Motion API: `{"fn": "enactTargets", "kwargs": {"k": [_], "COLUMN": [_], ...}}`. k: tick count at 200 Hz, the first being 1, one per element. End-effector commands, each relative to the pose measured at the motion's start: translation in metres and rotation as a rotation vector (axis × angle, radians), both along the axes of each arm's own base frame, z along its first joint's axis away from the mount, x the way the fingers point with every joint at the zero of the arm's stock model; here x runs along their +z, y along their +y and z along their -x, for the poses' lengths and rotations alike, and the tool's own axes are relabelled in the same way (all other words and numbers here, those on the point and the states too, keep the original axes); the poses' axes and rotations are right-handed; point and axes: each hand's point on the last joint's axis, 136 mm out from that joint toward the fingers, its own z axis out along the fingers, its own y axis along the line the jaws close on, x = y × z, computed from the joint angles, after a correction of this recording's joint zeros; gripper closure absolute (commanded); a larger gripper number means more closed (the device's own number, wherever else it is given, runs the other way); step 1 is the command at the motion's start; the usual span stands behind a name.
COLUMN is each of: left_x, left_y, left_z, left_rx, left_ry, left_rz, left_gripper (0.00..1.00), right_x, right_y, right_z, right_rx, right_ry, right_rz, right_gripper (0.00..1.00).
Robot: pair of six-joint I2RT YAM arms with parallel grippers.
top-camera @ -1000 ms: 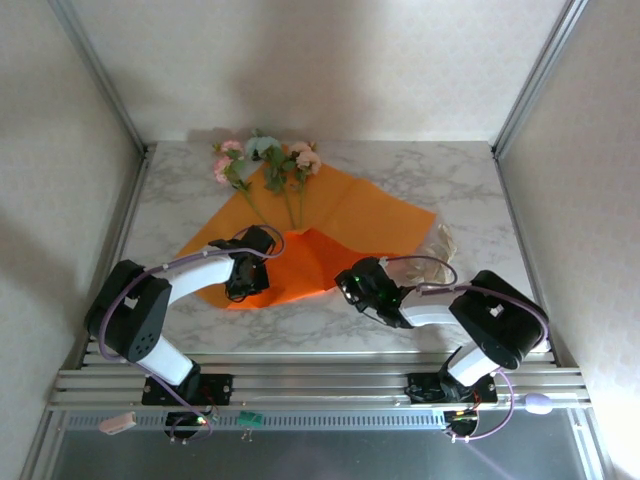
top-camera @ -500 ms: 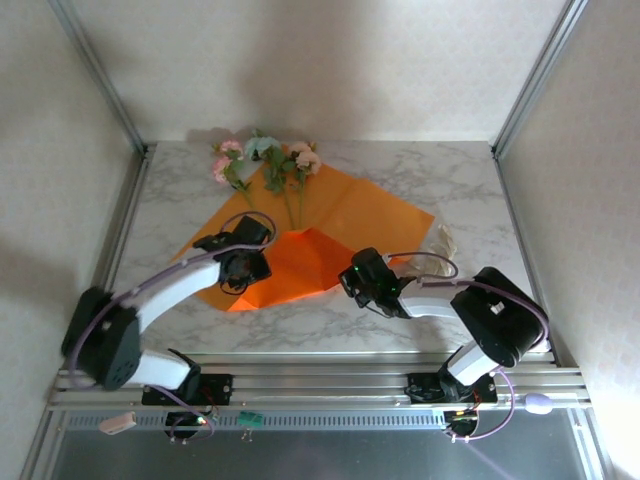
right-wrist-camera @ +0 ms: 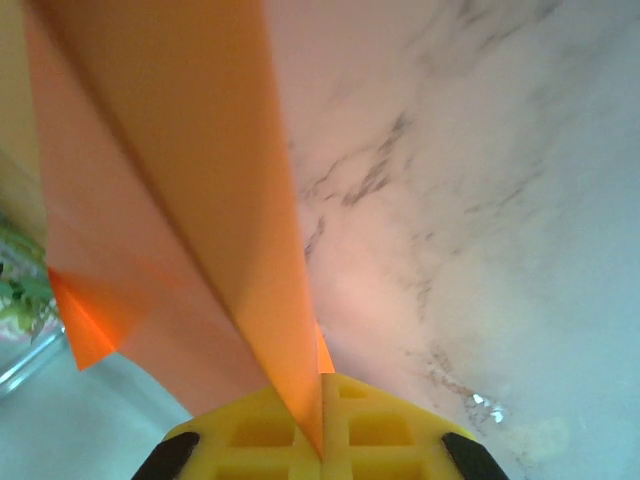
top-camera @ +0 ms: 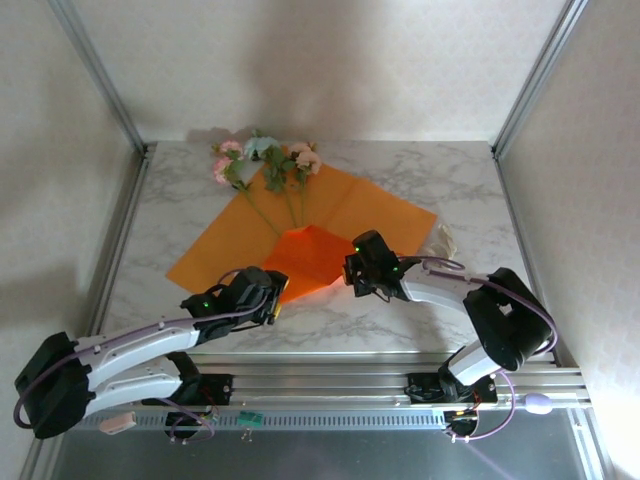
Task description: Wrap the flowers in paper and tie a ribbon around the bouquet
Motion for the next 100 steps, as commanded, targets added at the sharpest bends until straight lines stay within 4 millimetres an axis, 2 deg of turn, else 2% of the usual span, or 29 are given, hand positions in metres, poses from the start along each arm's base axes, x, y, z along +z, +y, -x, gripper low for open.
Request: {"fn": "enactTargets", "kwargs": {"k": [1,16,36,67,76,100], "left_x": [0.018,-0.002,-0.013,-0.007,-0.012,-0.025], "left_y": [-0.023,-0.026,-0.016,0.021,0.030,0.052], "left_z": [-0.010,0.007,0.014,0.020,0.023,0.023], "left_rx": [0.140,0.175,0.209,0.187,0.145,0.038], "left_ry": [-0.019,0.050,0.046,0.038,0.067,0.097], "left_rz": [0.193,0.206,0.178,-0.009,-0.045,-0.137], "left_gripper": [0.35,0.38,0.42,0.51,0.53,0.66], "right_x": [0.003,0.003,0.002,-0.006,-0.010,-0.007], "right_y": [0.000,-0.001,-0.006,-0.018,-0.020,-0.027], "right_z": [0.001,0.000,-0.002,0.000,0.002,0.009], "right_rx": [-0.034,-0.036,-0.037,-0.005,0.018,0.119], "right_ry": [0.081,0.084,0.079,0.083,0.088,0.069], "right_rz": [-0.031,-0.035,-0.027,0.004,0.014,0.079], "right_gripper": [1.00,1.00,1.00,1.00,1.00,0.73]}}
